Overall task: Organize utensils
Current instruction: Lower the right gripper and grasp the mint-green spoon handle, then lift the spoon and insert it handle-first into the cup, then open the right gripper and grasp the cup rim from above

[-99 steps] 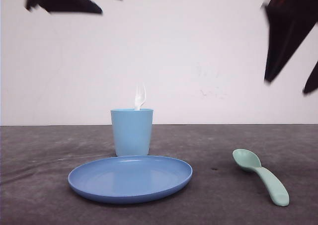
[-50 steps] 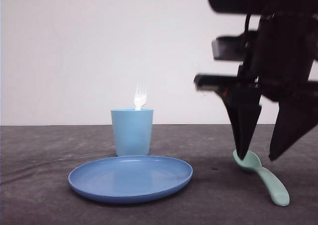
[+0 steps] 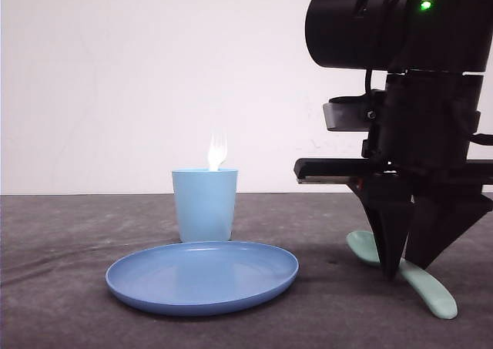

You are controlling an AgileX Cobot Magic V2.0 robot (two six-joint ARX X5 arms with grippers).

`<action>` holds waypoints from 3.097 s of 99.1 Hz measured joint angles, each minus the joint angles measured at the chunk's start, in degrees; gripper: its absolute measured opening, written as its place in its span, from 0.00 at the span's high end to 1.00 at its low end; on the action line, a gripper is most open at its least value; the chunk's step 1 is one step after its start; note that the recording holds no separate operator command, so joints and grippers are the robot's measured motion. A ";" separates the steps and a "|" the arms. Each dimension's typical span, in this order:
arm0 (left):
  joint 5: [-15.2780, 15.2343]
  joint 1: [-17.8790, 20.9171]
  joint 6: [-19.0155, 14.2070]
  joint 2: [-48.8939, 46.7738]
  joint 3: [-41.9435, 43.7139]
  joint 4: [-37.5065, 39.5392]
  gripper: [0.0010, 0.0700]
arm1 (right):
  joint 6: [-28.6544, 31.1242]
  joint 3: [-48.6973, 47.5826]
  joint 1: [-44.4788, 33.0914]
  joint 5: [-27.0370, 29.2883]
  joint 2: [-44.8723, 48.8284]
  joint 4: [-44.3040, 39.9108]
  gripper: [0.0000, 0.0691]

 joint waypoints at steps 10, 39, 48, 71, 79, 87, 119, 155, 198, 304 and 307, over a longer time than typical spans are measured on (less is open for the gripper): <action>0.20 0.00 0.00 -0.07 0.00 -0.04 0.58 | 0.00 0.00 0.00 0.00 -0.02 0.04 0.91; 0.22 0.00 0.00 -0.07 0.00 -2.49 0.58 | -2.67 6.40 0.26 6.19 -5.68 1.79 0.91; 0.22 0.00 0.00 -0.07 0.00 -2.82 0.58 | -6.12 10.56 0.72 7.28 -8.20 7.76 0.91; 0.24 0.00 -0.04 -0.07 -0.02 -2.84 0.58 | -15.65 13.70 2.71 7.34 -8.13 27.89 0.91; 0.28 0.00 -0.04 -0.07 0.00 -3.13 0.58 | -17.49 13.70 3.19 7.34 -6.12 34.38 0.91; 0.26 0.00 -0.04 -0.07 -0.02 -3.50 0.58 | -18.88 13.70 3.41 7.32 -3.37 38.10 0.91; 0.28 0.00 -0.42 -0.07 0.00 -4.37 0.58 | -21.79 13.70 3.76 4.96 9.75 49.20 0.91; 0.31 0.00 -0.44 -0.07 0.00 -5.88 0.58 | -21.84 13.68 3.76 1.70 13.94 49.77 0.56; 0.28 0.00 -0.42 -0.07 0.00 -6.03 0.58 | -21.57 13.70 5.22 -0.39 2.64 32.48 0.47; 0.31 -0.11 -0.46 -0.07 0.00 -6.01 0.58 | -17.18 17.44 3.06 -3.21 16.15 24.98 0.02; 0.31 -0.11 -0.44 -0.07 0.00 -6.01 0.58 | -17.22 18.01 3.08 -3.32 16.52 25.03 0.02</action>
